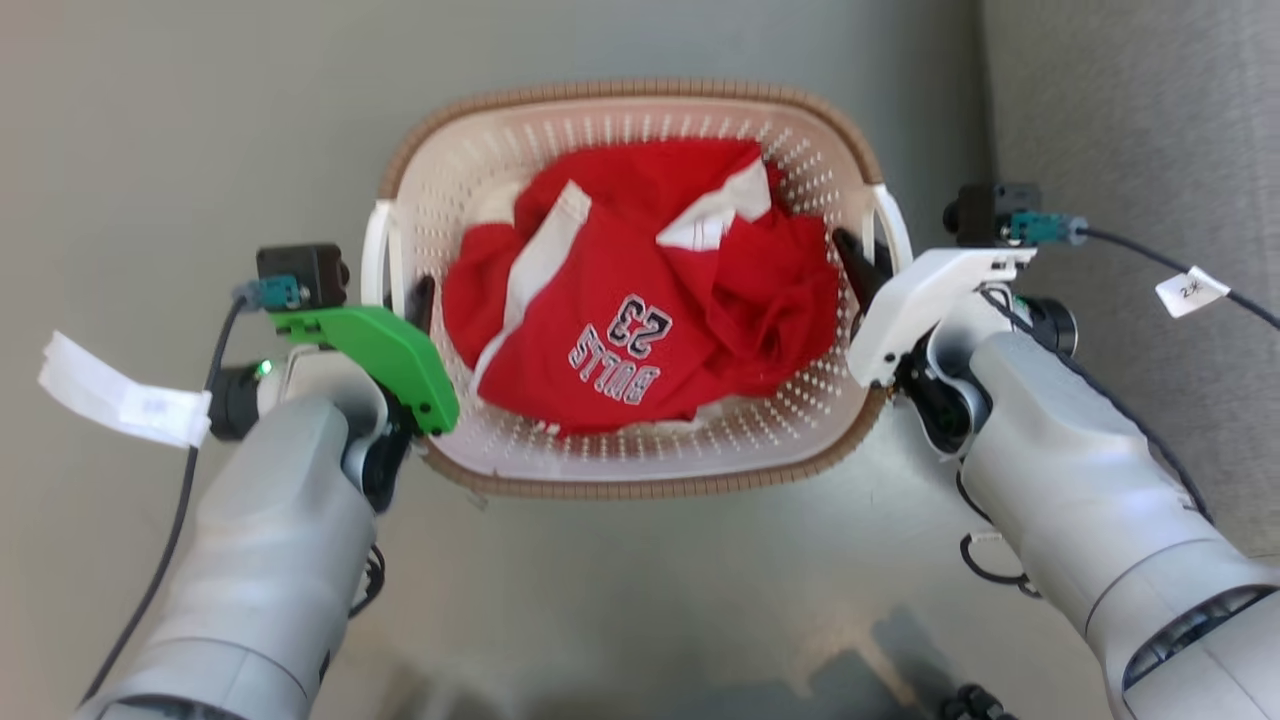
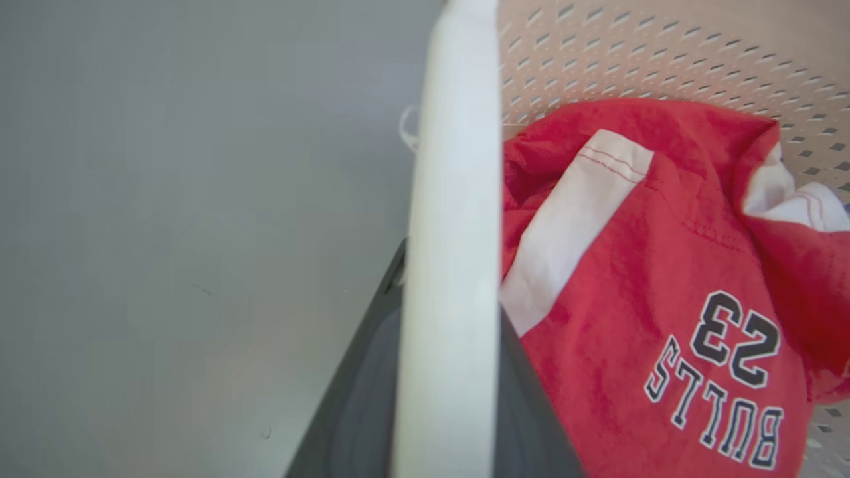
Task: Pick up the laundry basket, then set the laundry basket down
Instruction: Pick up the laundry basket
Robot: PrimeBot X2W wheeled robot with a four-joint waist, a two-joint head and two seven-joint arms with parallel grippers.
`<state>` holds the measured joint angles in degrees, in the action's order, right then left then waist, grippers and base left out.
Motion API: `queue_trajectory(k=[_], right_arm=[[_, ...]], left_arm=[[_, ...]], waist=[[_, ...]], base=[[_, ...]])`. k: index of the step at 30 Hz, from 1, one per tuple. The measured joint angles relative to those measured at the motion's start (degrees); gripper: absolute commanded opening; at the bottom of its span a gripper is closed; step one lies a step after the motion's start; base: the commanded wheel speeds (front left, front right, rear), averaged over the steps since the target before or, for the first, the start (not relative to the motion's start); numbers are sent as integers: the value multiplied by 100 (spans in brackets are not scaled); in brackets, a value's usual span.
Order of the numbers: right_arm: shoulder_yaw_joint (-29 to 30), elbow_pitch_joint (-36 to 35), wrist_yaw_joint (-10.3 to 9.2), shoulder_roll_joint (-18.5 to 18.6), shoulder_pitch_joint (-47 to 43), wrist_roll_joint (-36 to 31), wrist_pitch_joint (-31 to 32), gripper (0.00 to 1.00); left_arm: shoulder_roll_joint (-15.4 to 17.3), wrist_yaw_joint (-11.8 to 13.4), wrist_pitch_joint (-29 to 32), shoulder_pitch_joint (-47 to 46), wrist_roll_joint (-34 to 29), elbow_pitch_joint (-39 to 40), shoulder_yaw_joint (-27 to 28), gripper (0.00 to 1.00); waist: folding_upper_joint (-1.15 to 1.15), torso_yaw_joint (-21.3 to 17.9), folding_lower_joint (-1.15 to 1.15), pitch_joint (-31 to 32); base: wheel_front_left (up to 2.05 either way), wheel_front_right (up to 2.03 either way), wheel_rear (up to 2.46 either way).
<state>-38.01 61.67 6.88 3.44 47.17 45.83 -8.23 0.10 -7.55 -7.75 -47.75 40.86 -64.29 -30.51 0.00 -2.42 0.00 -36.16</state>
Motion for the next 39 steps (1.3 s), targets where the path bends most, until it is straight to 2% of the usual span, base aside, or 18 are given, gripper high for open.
queue_trajectory(k=[31, 39], right_arm=[[-724, 109, -51, -7, -1391, 869, 1228, 0], [-772, 104, -81, 7, -1432, 1018, 1437, 0]], left_arm=[[5, 0, 829, 1606, 961, -66, -638, 0], [11, 0, 1016, 1630, 1091, -79, -687, 0]], waist=[[0, -8, -1, 2548], [0, -49, -1, 2948]], base=[[0, 0, 0], [0, 0, 0]])
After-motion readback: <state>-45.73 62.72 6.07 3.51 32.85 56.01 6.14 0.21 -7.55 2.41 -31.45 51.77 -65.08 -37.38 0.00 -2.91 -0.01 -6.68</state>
